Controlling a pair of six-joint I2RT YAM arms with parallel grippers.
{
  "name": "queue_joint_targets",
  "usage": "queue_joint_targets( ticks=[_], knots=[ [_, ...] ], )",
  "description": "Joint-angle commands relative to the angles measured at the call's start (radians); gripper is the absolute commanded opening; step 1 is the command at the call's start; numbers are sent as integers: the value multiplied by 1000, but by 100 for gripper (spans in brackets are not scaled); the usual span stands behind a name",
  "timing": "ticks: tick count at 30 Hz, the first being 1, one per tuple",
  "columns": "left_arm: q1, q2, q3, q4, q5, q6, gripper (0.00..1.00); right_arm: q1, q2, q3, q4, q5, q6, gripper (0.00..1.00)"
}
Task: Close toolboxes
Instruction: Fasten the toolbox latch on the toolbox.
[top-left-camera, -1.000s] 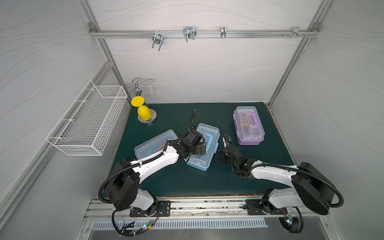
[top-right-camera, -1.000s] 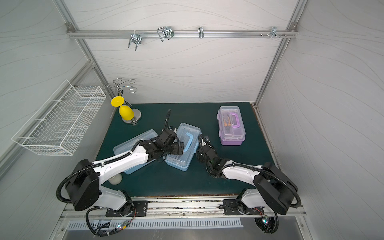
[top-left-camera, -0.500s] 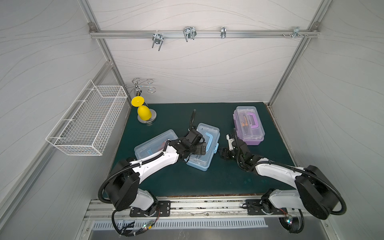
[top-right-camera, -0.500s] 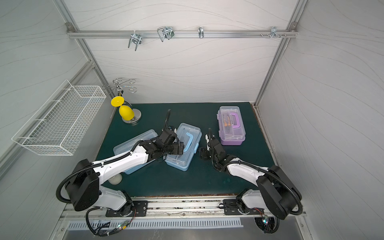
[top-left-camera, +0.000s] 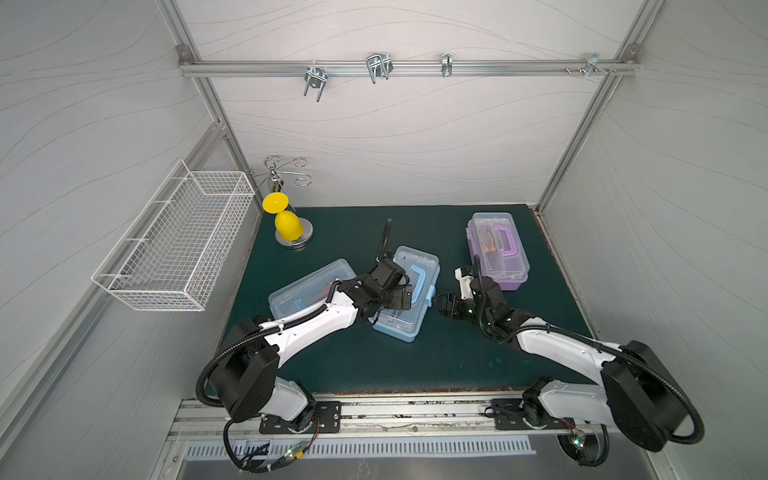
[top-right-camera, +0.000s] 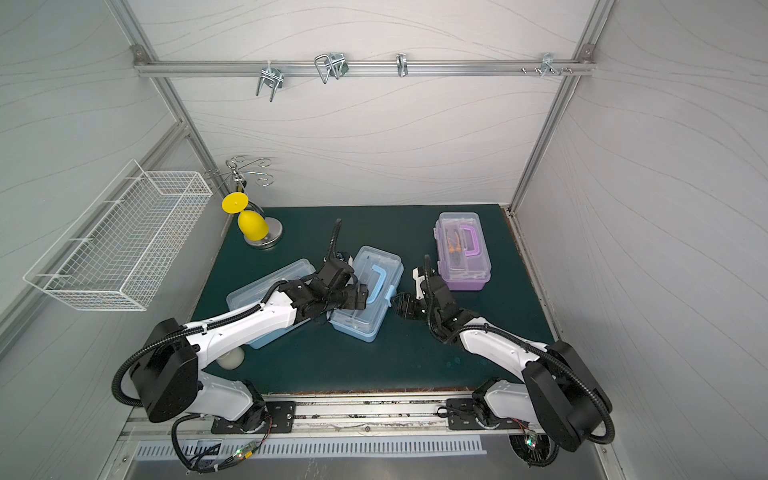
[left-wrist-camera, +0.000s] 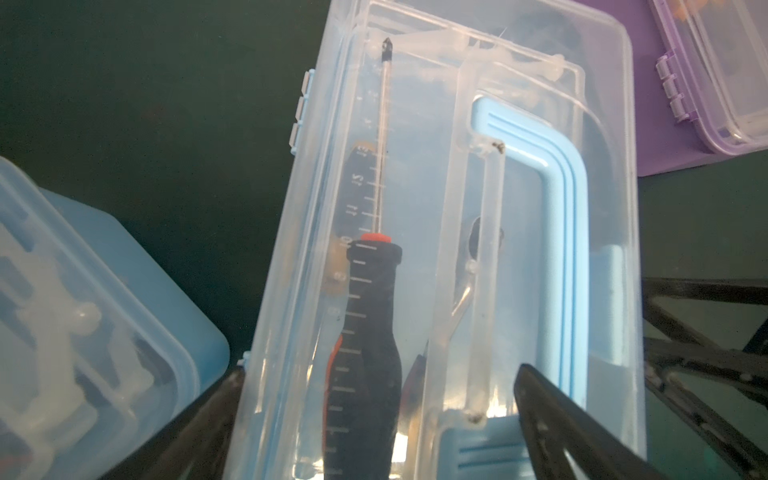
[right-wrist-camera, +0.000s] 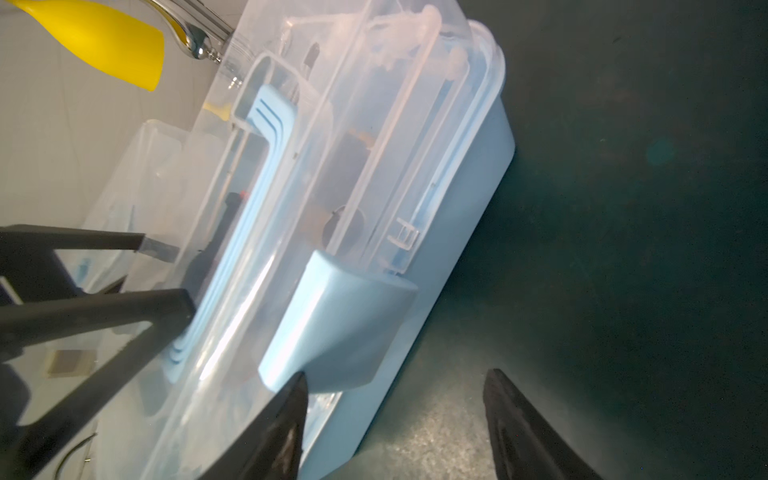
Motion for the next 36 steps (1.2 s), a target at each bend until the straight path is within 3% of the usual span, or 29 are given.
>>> queue_joint_targets(
  ticks=[1,26,36],
  knots=[
    [-14,11,-35,-173,42,23,99,-9,-12,-19,61,-50,87,64],
    [-14,11,-48,-170,45,18,99,-38,-11,-13,92,-93,167,51],
    [-14,16,-43,-170,45,18,99,-45,-29,6,88,-112,164,51]
  ],
)
